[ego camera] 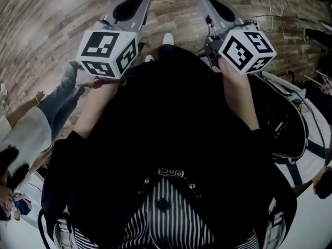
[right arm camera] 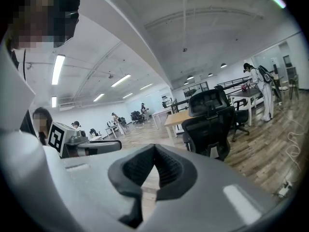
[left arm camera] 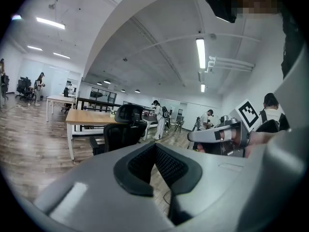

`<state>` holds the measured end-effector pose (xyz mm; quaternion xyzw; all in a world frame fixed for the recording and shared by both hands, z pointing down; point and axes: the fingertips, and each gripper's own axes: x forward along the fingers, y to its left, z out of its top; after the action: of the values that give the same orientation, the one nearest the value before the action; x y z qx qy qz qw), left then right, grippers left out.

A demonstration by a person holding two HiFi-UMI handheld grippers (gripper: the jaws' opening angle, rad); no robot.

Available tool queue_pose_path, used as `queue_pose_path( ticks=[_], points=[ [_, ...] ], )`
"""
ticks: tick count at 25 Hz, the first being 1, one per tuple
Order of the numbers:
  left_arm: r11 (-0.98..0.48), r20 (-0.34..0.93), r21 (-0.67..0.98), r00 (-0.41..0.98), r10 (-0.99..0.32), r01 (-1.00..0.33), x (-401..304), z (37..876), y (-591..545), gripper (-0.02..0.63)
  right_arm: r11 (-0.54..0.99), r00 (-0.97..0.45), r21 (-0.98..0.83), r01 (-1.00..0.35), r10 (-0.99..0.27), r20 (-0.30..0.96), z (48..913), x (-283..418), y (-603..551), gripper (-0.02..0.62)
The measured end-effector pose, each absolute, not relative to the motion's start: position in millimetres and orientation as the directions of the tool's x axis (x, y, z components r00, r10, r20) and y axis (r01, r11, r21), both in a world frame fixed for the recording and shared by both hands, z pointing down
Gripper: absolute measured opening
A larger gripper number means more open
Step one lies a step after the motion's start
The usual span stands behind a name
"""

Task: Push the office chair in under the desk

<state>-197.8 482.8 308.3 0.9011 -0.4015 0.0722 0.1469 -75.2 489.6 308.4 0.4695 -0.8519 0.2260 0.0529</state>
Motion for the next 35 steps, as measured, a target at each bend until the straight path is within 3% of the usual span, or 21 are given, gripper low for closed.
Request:
queue_pose_path(
  ticks=[6, 24, 35],
  points=[
    [-0.636, 0.254, 0.198, 0.666, -0.702, -0.746, -193, 310, 418, 0.003, 0.453, -0.560, -0.358, -0.816, -0.774, 0.297, 312, -68, 421, 0.000],
    [-0.607, 0.281, 0.177, 0.631, -0.723, -0.775, -59, 304, 286, 0.003, 0.466, -0.602, -0.423, -0.777, -0.747, 0.282, 315, 73, 281, 0.000],
    [-0.583, 0.308, 0.186, 0.610, -0.730, -0.791, -80, 317, 225, 0.003, 0.467, -0.613, -0.434, -0.770, -0.729, 0.303, 332, 61, 220, 0.000]
  ],
)
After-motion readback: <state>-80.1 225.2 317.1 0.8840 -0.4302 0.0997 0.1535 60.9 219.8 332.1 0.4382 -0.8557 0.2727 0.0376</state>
